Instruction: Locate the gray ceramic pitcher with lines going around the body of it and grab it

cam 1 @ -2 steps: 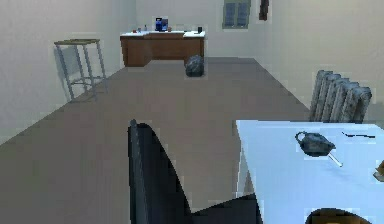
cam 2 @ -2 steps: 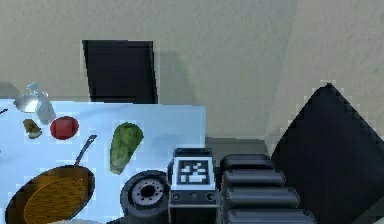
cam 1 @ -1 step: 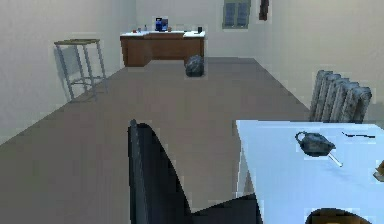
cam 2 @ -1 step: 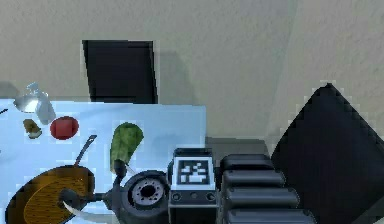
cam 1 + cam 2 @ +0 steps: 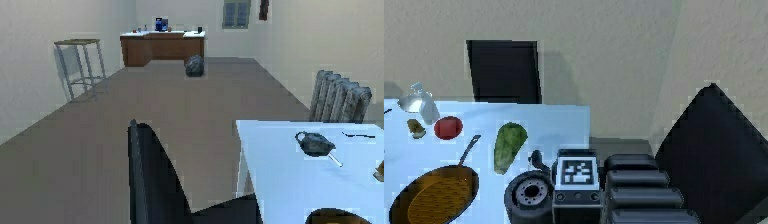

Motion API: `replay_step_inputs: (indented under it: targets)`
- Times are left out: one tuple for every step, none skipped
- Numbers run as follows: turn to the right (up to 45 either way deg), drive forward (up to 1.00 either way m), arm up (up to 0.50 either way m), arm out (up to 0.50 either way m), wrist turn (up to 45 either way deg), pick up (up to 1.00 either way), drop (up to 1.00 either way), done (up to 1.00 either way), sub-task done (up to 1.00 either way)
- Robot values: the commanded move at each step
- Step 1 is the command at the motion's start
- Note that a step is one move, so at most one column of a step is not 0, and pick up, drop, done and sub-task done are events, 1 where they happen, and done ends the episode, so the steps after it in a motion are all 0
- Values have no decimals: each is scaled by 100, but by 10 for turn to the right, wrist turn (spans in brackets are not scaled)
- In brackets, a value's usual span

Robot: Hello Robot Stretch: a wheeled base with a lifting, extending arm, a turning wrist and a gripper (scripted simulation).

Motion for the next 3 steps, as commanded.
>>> replay_step_inputs:
  targets:
    - [0, 0, 0, 0, 30, 0, 0, 0, 0]
    - [0, 0, -26, 0, 0, 0, 0, 0, 0]
    - [0, 0, 0, 0, 0, 100, 0, 0, 0]
